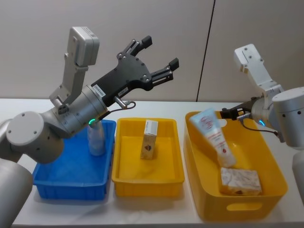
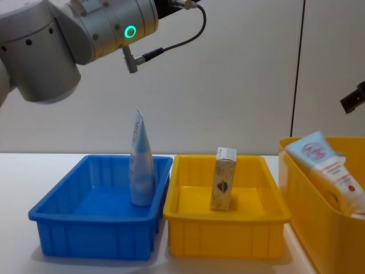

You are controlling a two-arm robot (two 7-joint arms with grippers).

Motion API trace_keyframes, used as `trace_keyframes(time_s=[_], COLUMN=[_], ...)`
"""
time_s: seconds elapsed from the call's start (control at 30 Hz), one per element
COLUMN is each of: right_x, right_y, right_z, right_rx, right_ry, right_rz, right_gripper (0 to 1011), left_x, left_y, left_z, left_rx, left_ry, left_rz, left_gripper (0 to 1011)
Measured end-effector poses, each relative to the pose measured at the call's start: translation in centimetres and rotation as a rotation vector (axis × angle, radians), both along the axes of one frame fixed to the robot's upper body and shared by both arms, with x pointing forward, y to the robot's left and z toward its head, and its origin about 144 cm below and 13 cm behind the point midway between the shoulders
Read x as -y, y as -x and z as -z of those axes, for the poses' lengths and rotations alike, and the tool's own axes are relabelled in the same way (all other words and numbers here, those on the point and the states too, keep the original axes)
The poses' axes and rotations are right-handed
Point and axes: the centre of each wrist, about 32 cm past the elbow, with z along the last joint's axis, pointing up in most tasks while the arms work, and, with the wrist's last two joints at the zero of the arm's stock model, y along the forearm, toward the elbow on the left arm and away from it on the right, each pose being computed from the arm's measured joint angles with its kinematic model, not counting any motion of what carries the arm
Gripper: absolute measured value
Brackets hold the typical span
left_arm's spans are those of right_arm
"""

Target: Bimanual collaborative sorting of washing and personal care products

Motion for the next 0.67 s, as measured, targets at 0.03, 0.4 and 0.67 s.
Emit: trace_keyframes(time_s=[0.03, 0.4, 0.67], right_x=[0.00, -0.03, -0.03], right_y=[0.00, 0.00, 0.00], right_z=[-0.01, -0.09, -0.13], right_rx=[0.000, 0.003, 0.004], right_ry=[0.000, -0.001, -0.001], right_rz=[0.000, -0.001, -0.001], right_gripper=[968, 1003, 1003], left_x=[0.00, 0.00, 0.00], left_y=[0.00, 0.00, 0.00], left_z=[0.00, 0.00, 0.00], left_rx=[0.000, 0.000, 0.000], left_ry=[0.000, 0.000, 0.000], left_rz=[0.000, 0.000, 0.000], left_gripper=[1002, 1002, 1001])
